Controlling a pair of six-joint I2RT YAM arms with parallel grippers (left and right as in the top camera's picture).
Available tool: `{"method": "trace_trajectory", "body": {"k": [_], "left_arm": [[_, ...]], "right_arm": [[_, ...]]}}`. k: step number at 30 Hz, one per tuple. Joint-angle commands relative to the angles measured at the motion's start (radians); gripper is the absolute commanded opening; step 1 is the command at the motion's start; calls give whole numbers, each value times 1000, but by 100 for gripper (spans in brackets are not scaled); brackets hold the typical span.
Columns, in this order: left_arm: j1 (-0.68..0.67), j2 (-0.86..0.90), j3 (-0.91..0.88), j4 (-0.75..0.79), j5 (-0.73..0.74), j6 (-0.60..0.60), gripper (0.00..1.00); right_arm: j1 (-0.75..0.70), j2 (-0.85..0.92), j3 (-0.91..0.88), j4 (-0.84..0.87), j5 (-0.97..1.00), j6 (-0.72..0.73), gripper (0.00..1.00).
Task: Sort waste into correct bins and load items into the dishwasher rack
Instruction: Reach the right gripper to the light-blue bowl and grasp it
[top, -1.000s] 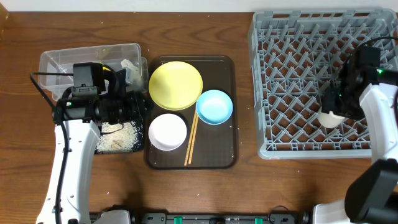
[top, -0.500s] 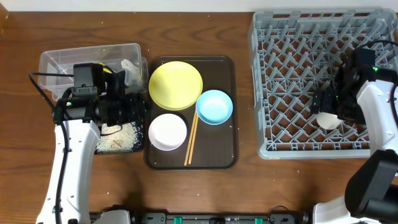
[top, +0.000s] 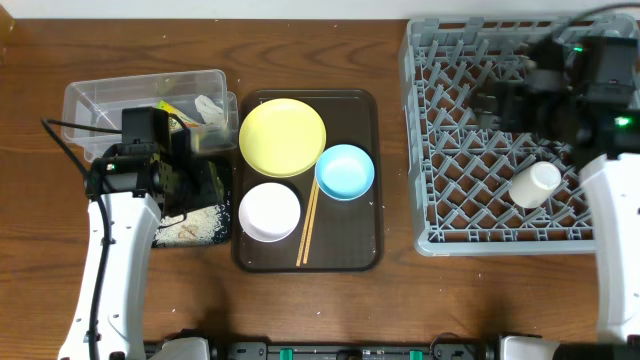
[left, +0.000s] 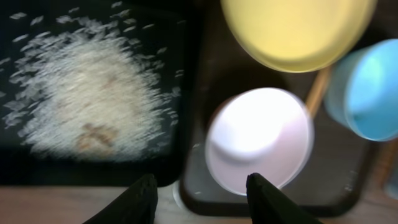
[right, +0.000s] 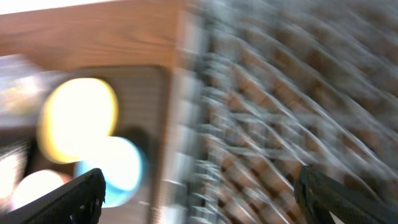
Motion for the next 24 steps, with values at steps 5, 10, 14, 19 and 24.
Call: {"method": "trace_trajectory", "body": {"k": [5, 10, 14, 19, 24], "left_arm": [[4, -7, -1, -52, -241, -151, 50], [4, -7, -1, -53, -241, -151, 50], [4, -7, -1, -53, -240, -151, 50], [4, -7, -1, -53, -240, -151, 50], [4, -7, -1, -53, -240, -151, 50]], "right_arm": [[284, 76, 2, 71, 24, -41, 96], [416, 188, 2, 93, 172, -5, 93], [474, 290, 2, 99, 267, 86, 82], [500, 414, 2, 100, 270, 148, 63], [513, 508, 2, 98, 264, 174, 51]]}}
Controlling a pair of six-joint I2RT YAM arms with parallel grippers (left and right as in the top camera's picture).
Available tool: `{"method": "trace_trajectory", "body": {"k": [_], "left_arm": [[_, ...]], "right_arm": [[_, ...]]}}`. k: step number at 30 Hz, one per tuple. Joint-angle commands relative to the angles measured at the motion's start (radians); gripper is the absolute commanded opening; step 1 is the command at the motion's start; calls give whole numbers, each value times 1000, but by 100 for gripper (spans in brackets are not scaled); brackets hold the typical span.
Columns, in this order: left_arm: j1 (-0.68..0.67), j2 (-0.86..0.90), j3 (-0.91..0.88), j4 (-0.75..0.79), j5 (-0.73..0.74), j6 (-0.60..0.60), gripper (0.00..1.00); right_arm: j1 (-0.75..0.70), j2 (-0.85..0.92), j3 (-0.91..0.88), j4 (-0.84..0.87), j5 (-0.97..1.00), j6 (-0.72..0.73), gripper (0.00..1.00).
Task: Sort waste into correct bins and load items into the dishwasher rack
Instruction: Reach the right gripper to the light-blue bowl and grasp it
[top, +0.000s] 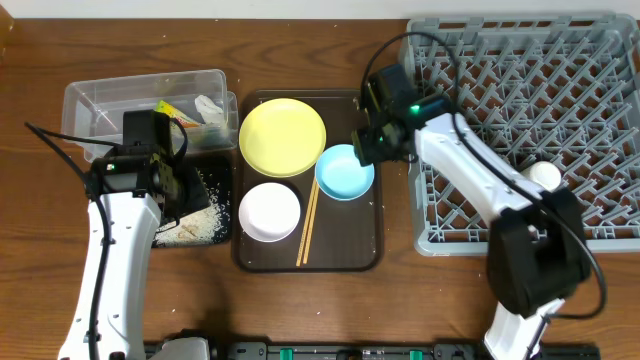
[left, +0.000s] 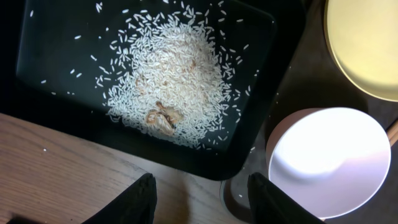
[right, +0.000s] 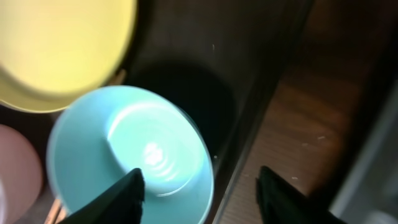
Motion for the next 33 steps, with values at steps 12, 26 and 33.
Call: {"method": "trace_trajectory", "body": {"k": [12, 26, 33], "left_arm": [[4, -7, -1, -3, -15, -9, 50], [4, -7, -1, -3, -8, -9, 50], [4, -7, -1, -3, -8, -9, 50]], "right_arm": [[19, 98, 1, -6, -20, 48, 7], [-74, -102, 106, -61, 104, 1, 1], [-116, -256, 114, 86, 360, -128, 1]]}}
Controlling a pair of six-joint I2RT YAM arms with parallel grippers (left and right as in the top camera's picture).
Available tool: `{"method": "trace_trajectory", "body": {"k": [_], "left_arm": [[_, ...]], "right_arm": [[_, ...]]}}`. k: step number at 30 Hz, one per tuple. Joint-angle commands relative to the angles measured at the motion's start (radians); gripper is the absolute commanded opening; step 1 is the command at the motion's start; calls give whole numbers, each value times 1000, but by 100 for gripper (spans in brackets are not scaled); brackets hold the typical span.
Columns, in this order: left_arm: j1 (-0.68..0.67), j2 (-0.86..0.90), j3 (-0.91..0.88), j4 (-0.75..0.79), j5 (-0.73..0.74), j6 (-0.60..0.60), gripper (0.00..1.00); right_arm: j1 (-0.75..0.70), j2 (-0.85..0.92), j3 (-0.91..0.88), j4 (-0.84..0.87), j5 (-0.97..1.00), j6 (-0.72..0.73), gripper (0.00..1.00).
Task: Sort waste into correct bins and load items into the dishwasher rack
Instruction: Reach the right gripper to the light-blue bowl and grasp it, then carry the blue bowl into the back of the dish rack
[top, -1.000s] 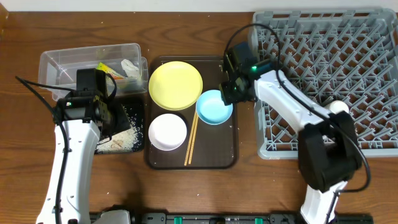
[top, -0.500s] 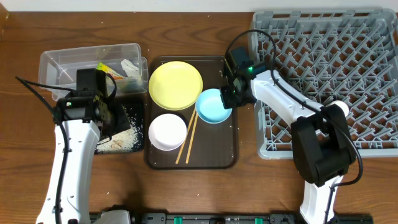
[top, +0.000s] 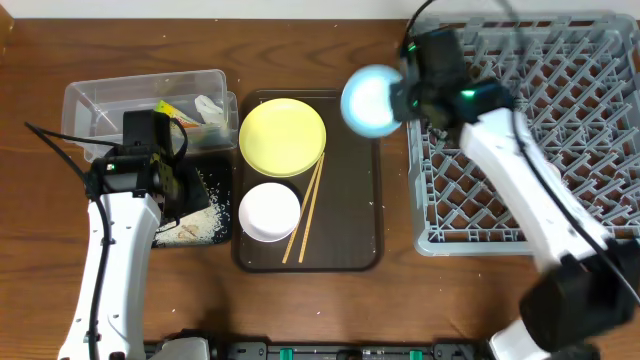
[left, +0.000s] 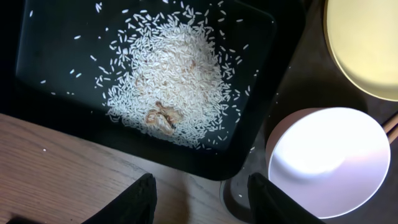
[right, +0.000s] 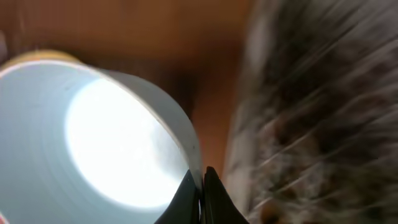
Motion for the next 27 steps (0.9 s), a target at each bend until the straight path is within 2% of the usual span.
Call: {"method": "trace_trajectory", "body": {"k": [1, 6, 9, 12, 18, 27], "left_arm": [[4, -7, -1, -3, -8, -9, 50], [4, -7, -1, -2, -8, -9, 50], [4, -7, -1, -2, -8, -9, 50], [4, -7, -1, -2, -8, -9, 50], [4, -7, -1, -2, -8, -9, 50], [4, -7, -1, 4, -8, -9, 50]], "right_arm": [[-21, -49, 17, 50, 167, -126, 1], [-36, -41, 16, 190, 330, -362, 1], [-55, -15, 16, 305, 542, -387, 1], [-87, 27, 16, 425, 675, -426, 1], [-142, 113, 16, 513, 698, -527, 1], [-169, 236, 16, 571, 710, -536, 1]]}}
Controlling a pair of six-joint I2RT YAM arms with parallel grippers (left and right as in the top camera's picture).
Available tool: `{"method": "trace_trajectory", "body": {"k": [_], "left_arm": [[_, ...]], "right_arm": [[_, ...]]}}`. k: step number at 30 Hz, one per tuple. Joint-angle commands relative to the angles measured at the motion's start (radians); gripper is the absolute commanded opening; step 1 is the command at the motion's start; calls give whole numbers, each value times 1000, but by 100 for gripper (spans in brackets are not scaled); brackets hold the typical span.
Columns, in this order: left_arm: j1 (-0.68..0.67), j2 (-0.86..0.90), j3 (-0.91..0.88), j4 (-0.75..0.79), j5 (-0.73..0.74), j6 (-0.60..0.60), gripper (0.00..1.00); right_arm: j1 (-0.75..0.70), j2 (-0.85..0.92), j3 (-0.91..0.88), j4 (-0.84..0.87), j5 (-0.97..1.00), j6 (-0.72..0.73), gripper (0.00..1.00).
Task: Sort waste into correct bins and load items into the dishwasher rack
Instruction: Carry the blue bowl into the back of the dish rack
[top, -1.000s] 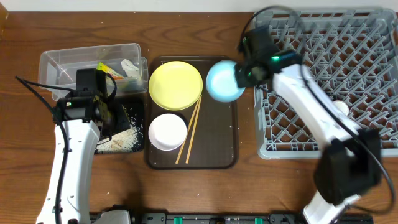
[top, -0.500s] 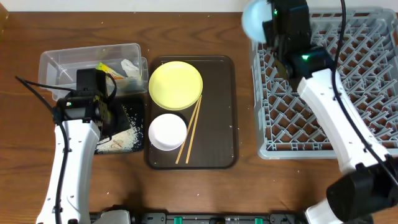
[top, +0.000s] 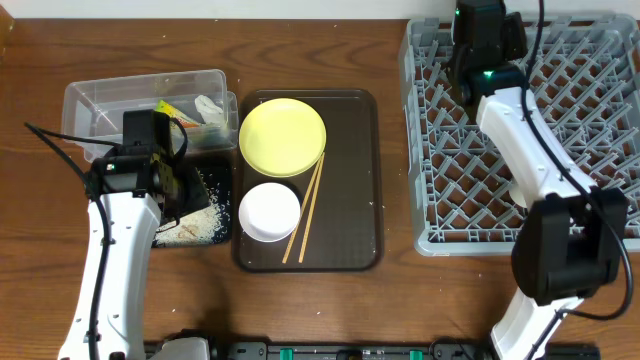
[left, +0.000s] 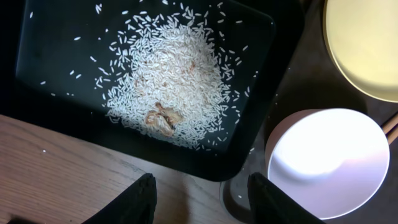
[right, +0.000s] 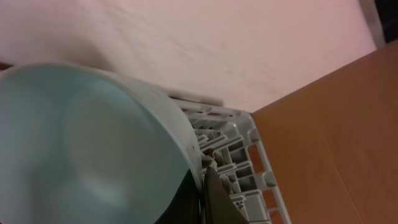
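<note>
My right gripper (right: 202, 186) is shut on the rim of the light blue bowl (right: 81, 143), holding it over the far left corner of the grey dishwasher rack (top: 560, 150). From overhead the arm hides the bowl. A yellow plate (top: 283, 137), a white bowl (top: 269, 211) and wooden chopsticks (top: 303, 207) lie on the dark tray (top: 360, 200). My left gripper (left: 202, 196) hangs open and empty above the near edge of the black bin (left: 50, 99), which holds rice (left: 168, 81), with the white bowl (left: 326, 162) just to its right.
A clear plastic bin (top: 100, 100) with wrappers in it stands at the back left, behind the black bin. The rack's wall (right: 249, 155) lies right beside the held bowl. Brown tabletop (top: 400, 300) runs along the front.
My right gripper, still holding the blue bowl, has gone from above the tray's back right corner to over the rack's far left part. The left arm has not moved.
My right gripper was first over the rack, with the blue bowl on the tray. Then it stood open at the bowl. After that it was shut on the rim with the bowl lifted and the chopsticks shifted. Now the bowl is over the rack.
</note>
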Motion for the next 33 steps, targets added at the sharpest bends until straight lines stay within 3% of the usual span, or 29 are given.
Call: {"method": "trace_trajectory", "body": {"k": [1, 17, 33], "left_arm": [[4, -7, -1, 1, -8, -9, 50], [4, -7, -1, 1, -8, -9, 50], [4, -7, -1, 1, -8, -8, 50]], "right_arm": [[-3, 32, 1, 29, 33, -17, 1], [31, 126, 1, 105, 39, -17, 1], [96, 153, 1, 21, 40, 12, 1]]}}
